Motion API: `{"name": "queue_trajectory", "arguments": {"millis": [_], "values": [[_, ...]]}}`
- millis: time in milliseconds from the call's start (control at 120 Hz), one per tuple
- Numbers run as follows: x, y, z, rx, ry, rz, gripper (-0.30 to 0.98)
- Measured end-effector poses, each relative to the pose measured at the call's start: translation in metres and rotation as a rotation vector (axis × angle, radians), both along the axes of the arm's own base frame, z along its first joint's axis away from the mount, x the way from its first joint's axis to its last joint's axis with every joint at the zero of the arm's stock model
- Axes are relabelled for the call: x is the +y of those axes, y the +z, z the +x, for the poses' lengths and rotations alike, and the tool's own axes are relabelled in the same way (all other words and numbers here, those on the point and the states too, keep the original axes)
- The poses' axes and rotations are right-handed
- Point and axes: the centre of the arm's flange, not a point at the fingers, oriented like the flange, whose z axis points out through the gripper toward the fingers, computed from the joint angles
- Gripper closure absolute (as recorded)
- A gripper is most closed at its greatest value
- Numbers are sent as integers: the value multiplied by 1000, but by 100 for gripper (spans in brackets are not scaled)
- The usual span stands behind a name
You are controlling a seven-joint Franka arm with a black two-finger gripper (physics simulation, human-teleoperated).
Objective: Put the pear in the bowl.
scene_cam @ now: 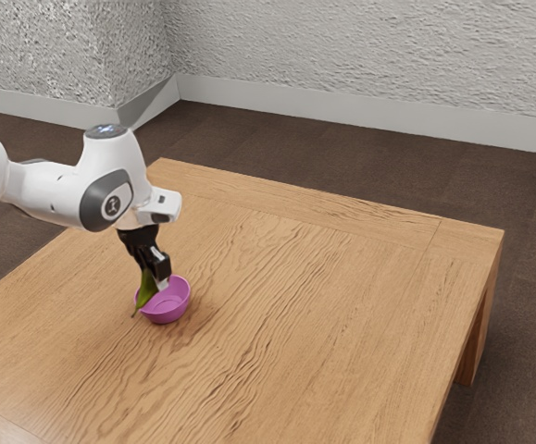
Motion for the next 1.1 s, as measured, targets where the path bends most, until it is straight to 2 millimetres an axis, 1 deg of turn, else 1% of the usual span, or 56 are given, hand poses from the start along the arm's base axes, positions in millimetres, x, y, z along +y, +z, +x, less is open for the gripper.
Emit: {"name": "queue_trajectory", "arguments": {"millis": [117,267,367,450,500,567,625,683,750,842,933,1000,1100], "values": [[3,1,2,-5,13,0,41],[4,1,3,-6,24,-6,21],[4,1,3,-6,26,-8,13],[4,7,3,-16,28,-9,9],[3,19,3,-37,29,-8,7],[1,42,2,-78,37,-9,5],[-1,64,9,-124,50,-8,4],[-2,81,13,-153,63,-8,3],[-1,107,22,-181,77,-6,2],[0,137,30,-191,97,-5,1],[1,158,33,-180,120,-6,1],[3,183,37,-182,137,-6,1],[4,207,33,-163,159,-6,0]]}}
